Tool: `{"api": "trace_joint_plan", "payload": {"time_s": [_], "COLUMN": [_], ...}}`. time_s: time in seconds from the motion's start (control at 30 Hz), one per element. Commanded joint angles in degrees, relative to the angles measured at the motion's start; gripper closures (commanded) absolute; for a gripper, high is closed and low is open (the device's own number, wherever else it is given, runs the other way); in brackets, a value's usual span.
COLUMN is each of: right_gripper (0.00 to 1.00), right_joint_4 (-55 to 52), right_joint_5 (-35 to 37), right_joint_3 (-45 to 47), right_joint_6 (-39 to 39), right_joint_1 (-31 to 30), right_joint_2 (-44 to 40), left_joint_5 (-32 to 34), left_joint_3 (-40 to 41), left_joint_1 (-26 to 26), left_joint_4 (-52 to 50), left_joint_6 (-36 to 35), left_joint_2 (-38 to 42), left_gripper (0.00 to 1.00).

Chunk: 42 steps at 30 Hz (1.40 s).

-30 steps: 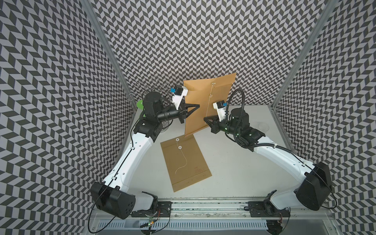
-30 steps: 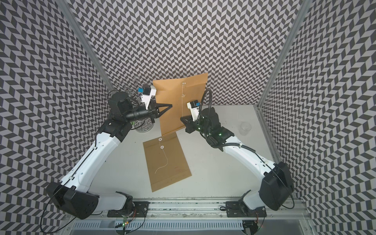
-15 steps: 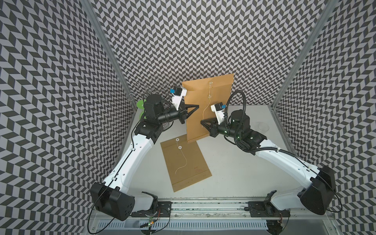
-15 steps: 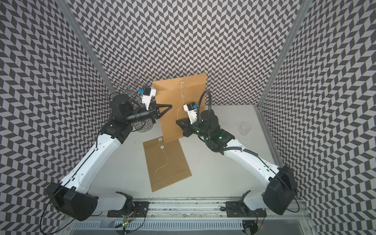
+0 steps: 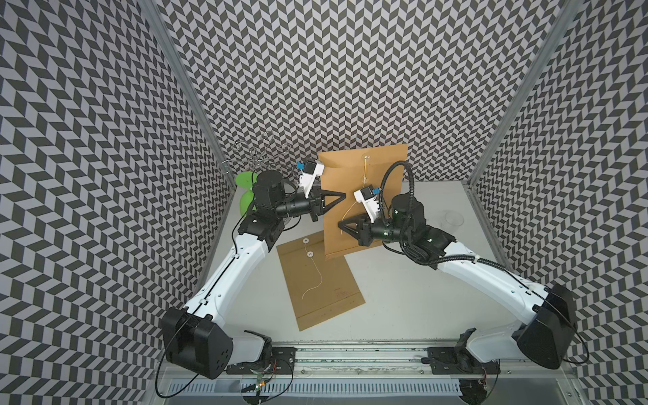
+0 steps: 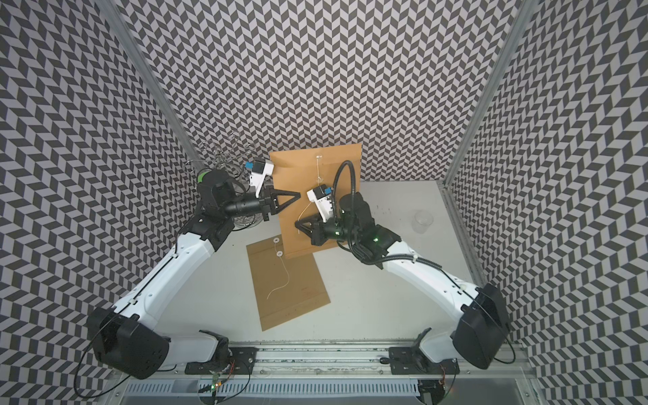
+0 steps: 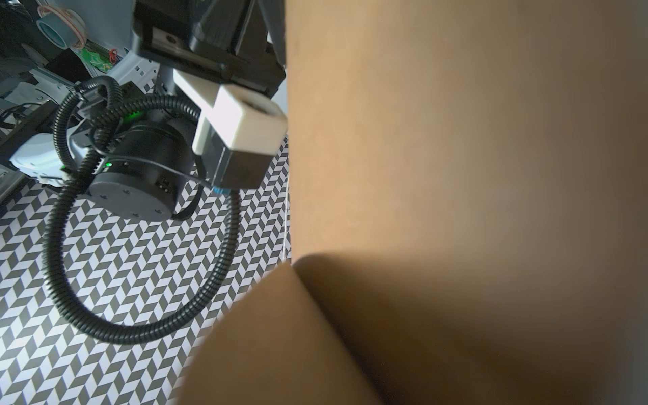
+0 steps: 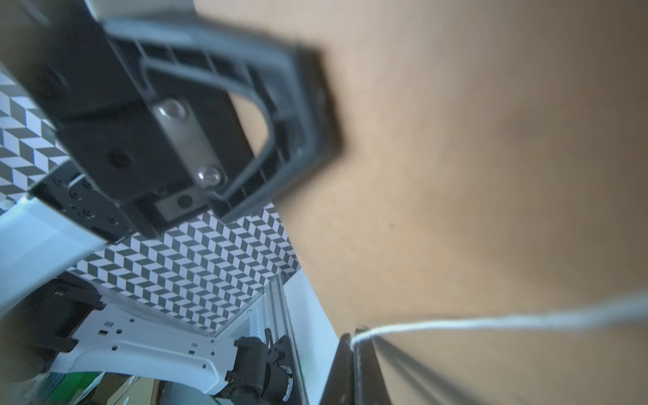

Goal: Close the mouth of the file bag
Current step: Close the file bag.

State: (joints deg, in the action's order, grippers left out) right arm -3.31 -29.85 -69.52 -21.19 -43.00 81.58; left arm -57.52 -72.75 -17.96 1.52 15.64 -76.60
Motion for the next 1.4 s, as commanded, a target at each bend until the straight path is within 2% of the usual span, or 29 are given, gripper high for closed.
{"api": "trace_joint_plan", "payload": {"time_s": [0.0,0.1,0.33,0.5,1.07,1.37], "right_gripper": [1.0,1.0,1.0,1.0,1.0,1.0], "right_joint_4": [0.27,-0.13,-5.53,-6.74,-12.77,-13.5], "right_joint_5": [-1.0,-1.02,4.94,5.16,8.52,8.47], "right_joint_3": [1.38,1.57,-1.55,-1.9,-2.11,-2.55], "right_joint_6": [0.75,1.94,6.68,5.19,4.71,5.52], "right_joint_1": [-1.5,-3.01,-6.29,-6.22,2.67,3.57], "right_joint_2": [-0.13,-0.2,0.35,1.37,-0.33,-0.66], "left_joint_5": [-2.07,-2.14,-2.4,-4.25,-6.91,-8.49], "left_joint_3": [-0.57,-0.46,0.05,0.5,1.56,1.54], "left_joint_1": [0.28,0.38,0.4,0.29,-0.21,-0.59], "left_joint_4": [2.89,2.96,3.55,4.9,3.89,2.99], "left_joint_6": [-1.14,-0.93,0.16,0.69,-1.91,-2.8], "left_joint_2": [-0.03,-0.45,-1.21,-0.67,3.33,4.0], "left_gripper": [1.0,1.0,1.0,1.0,1.0,1.0]}}
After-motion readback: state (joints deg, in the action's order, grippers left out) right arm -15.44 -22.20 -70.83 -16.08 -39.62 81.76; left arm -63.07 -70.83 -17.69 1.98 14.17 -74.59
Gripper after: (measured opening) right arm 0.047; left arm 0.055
